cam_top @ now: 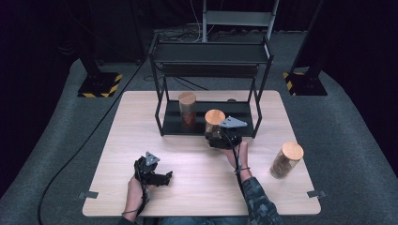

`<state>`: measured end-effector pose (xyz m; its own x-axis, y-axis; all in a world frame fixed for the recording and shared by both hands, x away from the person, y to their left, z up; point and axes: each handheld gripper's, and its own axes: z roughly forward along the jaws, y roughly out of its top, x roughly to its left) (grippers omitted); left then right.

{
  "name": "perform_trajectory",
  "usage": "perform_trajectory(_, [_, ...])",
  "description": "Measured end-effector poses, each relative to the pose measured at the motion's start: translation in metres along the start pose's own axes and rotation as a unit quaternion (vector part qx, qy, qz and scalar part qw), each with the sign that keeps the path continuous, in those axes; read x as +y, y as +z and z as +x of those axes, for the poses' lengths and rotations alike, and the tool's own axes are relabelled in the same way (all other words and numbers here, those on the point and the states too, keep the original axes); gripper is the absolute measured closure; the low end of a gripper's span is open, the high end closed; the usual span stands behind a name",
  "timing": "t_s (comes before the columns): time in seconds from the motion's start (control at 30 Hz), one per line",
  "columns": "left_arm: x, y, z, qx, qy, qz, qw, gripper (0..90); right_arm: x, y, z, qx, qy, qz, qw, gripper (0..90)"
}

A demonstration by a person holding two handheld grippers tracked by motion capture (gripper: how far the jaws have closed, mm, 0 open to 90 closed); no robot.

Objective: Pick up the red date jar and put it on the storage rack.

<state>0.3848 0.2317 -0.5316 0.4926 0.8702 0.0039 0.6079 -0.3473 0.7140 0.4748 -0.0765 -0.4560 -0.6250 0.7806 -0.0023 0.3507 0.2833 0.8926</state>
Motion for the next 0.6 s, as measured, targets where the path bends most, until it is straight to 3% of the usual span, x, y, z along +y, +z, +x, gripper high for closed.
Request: perform_trajectory(0.6, [0.000, 0.000, 0.000, 0.000, 0.000, 0.000, 1.0000, 0.1, 0.009, 0.011, -0.008, -0.003, 0.003, 0.012, 0.9999, 25.0])
